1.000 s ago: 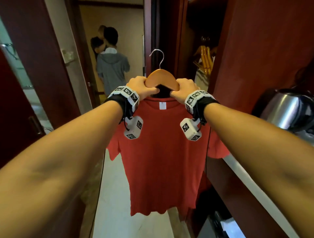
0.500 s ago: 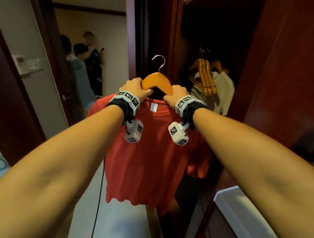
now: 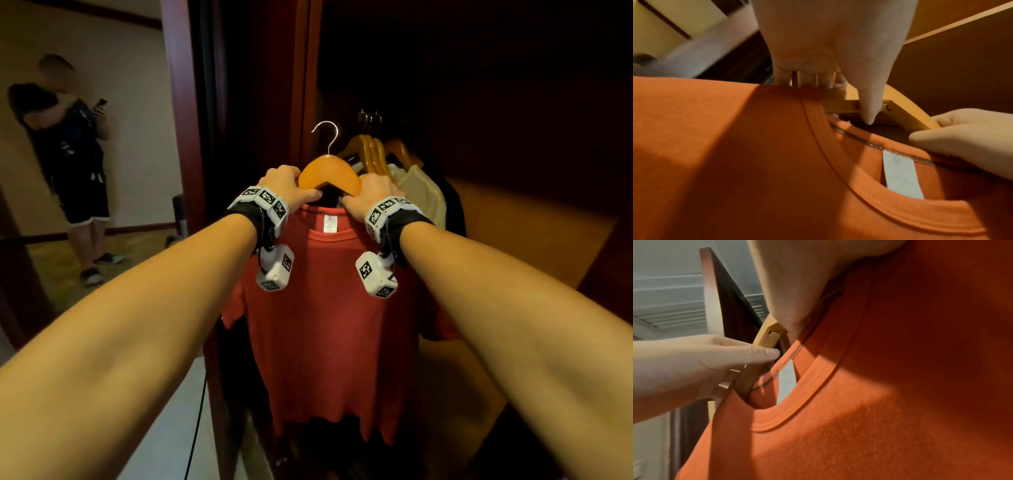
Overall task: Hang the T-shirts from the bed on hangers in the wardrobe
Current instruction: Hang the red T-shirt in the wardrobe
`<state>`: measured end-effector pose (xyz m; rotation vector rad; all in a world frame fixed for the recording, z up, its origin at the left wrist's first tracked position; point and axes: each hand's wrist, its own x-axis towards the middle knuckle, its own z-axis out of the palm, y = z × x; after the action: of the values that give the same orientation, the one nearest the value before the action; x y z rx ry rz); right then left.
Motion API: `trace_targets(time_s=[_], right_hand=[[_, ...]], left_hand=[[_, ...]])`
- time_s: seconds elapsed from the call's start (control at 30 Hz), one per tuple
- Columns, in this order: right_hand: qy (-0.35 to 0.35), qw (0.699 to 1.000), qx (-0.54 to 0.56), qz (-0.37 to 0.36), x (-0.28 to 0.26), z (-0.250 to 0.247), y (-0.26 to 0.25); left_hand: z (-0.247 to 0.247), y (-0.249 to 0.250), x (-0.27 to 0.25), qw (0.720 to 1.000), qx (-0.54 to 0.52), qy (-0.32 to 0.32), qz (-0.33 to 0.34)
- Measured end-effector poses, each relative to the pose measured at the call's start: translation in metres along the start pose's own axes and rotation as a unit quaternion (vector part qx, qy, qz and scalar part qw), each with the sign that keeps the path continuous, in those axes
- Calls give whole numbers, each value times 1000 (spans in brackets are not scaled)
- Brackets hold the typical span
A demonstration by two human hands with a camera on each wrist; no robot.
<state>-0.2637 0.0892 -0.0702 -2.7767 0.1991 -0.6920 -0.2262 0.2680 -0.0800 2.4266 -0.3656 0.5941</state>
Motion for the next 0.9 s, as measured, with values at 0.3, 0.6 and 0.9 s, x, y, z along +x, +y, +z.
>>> trace_targets(time_s=[0.3,0.6,0.9], right_hand=[[65,982,-103,144,37,-21,48],[60,954,-185,230,36,-50,110],[15,935,-252,251,50,-61,166]], left_hand=[[59,30,93,965,-125,-149,173],[116,89,135,955,-126,-103,248],[168,129,170,930,98,-166,313]])
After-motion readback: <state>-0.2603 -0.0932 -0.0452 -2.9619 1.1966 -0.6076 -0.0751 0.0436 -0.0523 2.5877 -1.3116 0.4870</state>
